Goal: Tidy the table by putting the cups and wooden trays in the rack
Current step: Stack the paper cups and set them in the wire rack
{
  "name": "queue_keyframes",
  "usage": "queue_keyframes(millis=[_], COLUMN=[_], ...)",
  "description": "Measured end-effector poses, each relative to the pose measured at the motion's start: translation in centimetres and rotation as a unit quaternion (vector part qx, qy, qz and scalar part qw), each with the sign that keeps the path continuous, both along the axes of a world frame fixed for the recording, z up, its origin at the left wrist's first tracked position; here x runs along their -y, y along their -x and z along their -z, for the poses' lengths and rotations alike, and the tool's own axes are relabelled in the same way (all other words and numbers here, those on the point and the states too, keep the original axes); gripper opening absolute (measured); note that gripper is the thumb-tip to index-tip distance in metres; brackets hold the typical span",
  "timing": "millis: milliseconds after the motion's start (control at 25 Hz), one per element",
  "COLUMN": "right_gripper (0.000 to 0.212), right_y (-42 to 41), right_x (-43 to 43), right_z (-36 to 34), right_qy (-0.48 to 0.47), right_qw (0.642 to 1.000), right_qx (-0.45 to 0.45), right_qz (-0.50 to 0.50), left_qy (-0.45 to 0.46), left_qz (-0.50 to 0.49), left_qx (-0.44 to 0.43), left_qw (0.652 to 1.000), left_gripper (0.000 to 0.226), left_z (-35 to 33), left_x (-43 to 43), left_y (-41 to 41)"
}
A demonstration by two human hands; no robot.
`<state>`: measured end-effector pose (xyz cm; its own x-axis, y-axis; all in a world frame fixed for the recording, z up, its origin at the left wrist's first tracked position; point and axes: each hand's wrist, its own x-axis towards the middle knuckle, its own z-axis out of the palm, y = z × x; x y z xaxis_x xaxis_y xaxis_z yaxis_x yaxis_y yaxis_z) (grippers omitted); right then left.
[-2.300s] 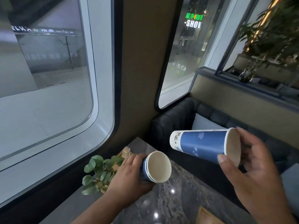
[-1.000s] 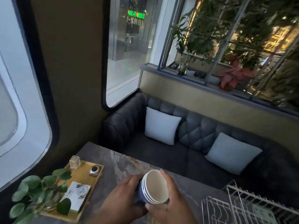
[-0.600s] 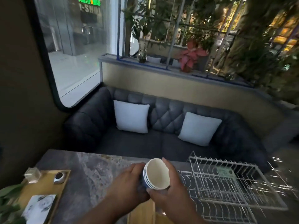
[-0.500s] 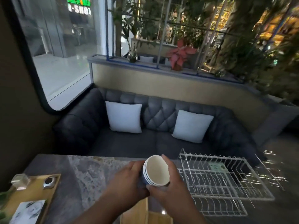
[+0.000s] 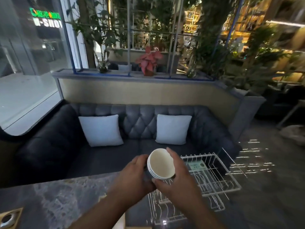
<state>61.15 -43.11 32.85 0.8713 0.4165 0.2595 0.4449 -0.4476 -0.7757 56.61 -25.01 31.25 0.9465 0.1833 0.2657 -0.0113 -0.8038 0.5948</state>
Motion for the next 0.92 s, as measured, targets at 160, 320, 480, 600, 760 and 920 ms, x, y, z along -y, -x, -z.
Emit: queue_keyframes(millis=[160, 320, 480, 600, 760, 920], right_gripper=[0.100, 0.097, 0.099, 0.103, 0.104, 0.106], right_y=[-2.7, -5.0, -7.0, -8.8, -10.8, -12.7], right_x=[3.3, 5.5, 6.6, 6.9, 7.0, 6.9], right_z=[0.1, 1.0, 2.7, 4.3, 6.5, 8.1], right_qy=[-0.009, -0.008, 0.015, 0.041, 0.073, 0.080], right_qw=[1.000, 1.000, 1.000, 0.999, 0.997, 0.996], right_qx=[0.000, 0.000, 0.001, -0.017, -0.033, -0.045], right_qz=[0.016, 0.024, 0.023, 0.012, -0.004, 0.001], left_qy=[-0.006, 0.001, -0.009, -0.037, -0.084, -0.137], left_qz=[0.013, 0.027, 0.027, 0.010, 0.000, 0.018], left_qx=[0.006, 0.008, 0.001, -0.032, -0.079, -0.096], left_qw=[1.000, 1.000, 1.000, 0.999, 0.993, 0.986], left_gripper=[0.081, 0.075, 0.073, 0.077, 0.073, 0.068], left_z=[-0.1, 0.9, 3.0, 5.1, 7.4, 8.9], left_x=[3.2, 5.7, 7.0, 6.9, 6.6, 6.3], left_y=[-3.3, -5.8, -7.6, -8.4, -8.2, -7.6])
